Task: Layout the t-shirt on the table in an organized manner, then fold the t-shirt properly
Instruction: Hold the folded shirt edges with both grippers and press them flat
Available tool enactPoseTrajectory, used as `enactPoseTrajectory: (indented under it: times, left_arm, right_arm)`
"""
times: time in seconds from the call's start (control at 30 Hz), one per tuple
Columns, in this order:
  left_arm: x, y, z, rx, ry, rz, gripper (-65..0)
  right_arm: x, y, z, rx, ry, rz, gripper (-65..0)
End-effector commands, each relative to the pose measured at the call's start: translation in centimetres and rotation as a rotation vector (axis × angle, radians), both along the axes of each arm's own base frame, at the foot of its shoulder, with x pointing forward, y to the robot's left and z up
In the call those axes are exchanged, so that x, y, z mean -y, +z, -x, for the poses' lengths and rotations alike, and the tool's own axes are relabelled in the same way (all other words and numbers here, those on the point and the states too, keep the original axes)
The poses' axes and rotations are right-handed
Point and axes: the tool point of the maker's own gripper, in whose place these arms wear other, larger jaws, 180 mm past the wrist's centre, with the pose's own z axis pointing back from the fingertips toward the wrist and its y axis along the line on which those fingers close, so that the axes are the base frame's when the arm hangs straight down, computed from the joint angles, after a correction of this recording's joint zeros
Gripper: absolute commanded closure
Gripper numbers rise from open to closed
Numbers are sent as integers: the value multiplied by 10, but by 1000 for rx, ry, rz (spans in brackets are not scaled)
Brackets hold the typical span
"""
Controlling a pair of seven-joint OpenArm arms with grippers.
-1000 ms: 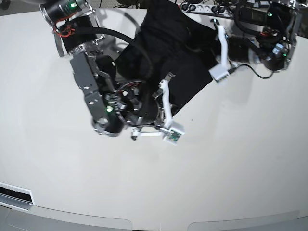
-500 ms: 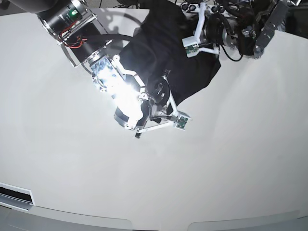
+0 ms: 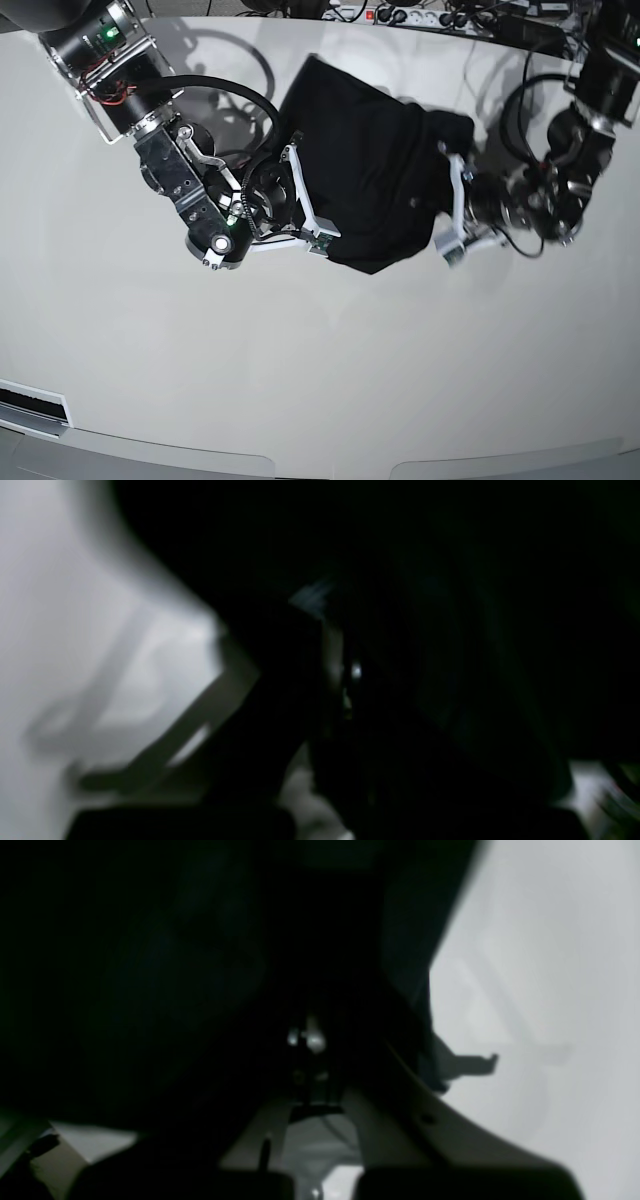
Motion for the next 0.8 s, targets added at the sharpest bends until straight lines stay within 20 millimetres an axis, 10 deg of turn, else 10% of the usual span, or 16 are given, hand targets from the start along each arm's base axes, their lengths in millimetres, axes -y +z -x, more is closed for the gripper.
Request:
enactPoseTrajectory:
  times: [0.0,0.13,0.27,0.47,0.77]
  left_arm:
    - [8,30,-27,71,-5,53,0]
    - [26,84,-60,105,-32,116,0]
    - [46,112,-50,67,-129,201,0]
    - [47,111,-27,-23,-121,293,0]
    - [40,90,-3,-97,-81,312,0]
  right_arm:
    - [-7,20,-21,67,-17,-50,0]
    - [3,40,-53,138,-195,-139,0]
    - [29,42,-65,138,-326,-170,0]
    - [54,31,-59,141,-453,-269,0]
    - [19,15,-27,114,-236,-292,0]
